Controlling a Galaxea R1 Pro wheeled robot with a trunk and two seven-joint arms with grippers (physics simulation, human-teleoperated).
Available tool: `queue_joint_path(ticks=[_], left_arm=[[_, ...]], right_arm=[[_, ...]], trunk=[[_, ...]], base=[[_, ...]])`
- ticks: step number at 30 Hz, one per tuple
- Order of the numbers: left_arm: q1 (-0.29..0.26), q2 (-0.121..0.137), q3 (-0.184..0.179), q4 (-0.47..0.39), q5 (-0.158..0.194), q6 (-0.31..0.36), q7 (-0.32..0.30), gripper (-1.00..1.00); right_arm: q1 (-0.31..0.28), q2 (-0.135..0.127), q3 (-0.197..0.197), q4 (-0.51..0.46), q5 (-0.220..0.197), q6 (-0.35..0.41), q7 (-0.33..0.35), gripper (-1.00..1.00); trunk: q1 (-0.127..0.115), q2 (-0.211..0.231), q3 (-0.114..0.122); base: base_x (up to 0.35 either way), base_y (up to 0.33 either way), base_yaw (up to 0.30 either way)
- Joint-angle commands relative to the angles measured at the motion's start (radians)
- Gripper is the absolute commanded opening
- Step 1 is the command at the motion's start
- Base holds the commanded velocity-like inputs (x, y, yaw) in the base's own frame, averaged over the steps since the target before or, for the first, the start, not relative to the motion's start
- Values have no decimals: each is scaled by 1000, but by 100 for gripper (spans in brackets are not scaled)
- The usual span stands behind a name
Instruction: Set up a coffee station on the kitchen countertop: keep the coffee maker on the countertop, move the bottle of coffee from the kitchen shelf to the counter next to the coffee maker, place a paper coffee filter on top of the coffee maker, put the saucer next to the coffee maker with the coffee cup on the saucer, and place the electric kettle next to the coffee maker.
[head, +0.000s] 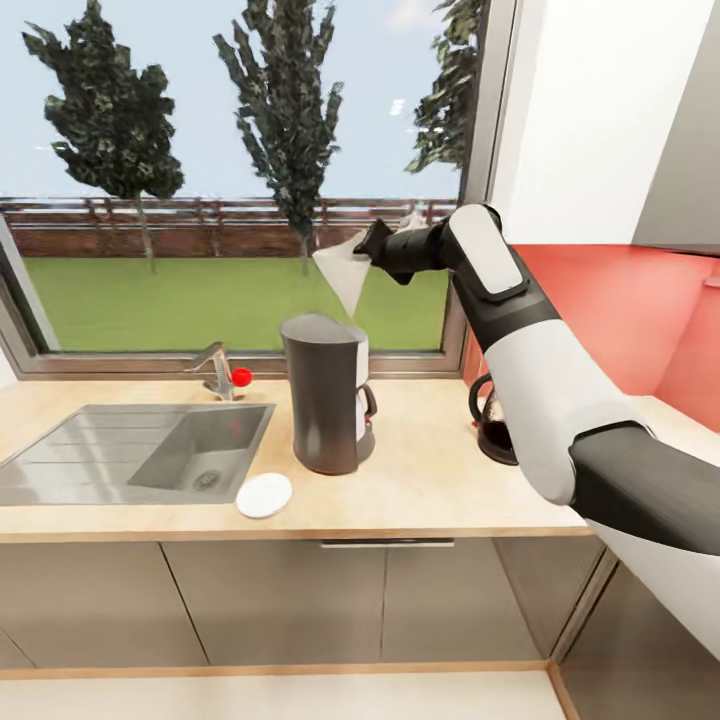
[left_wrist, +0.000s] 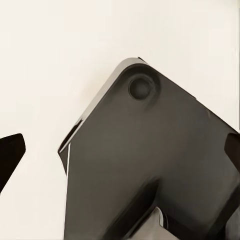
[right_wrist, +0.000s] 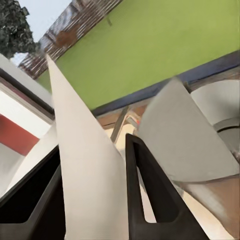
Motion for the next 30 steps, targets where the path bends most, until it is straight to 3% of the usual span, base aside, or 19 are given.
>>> queue_joint_path(ticks=[1,9,15,30], left_arm=[[0,0,7,-2,0,-1,-3,100],[1,-2,7,-2,-3,-1,-3,100],[1,-2,7,-2,-4,-5,-3,100],[1,11,17,23,14,-33,-1,100]], right_arm=[[-1,0,1,3,-10,-1,-9,-100],[-1,0,1,60,-10,-2,21,-100],[-1,0,1,92,-8,-2,32,-100],[-1,0,4,100,-8,3,42,-100]], trunk=[[1,-2,-2],[1,-2,-2],[1,-2,-2],[1,-2,-2]], base=[[338,106,0],[324,62,0],[228,-110,0],[22,-17,0]])
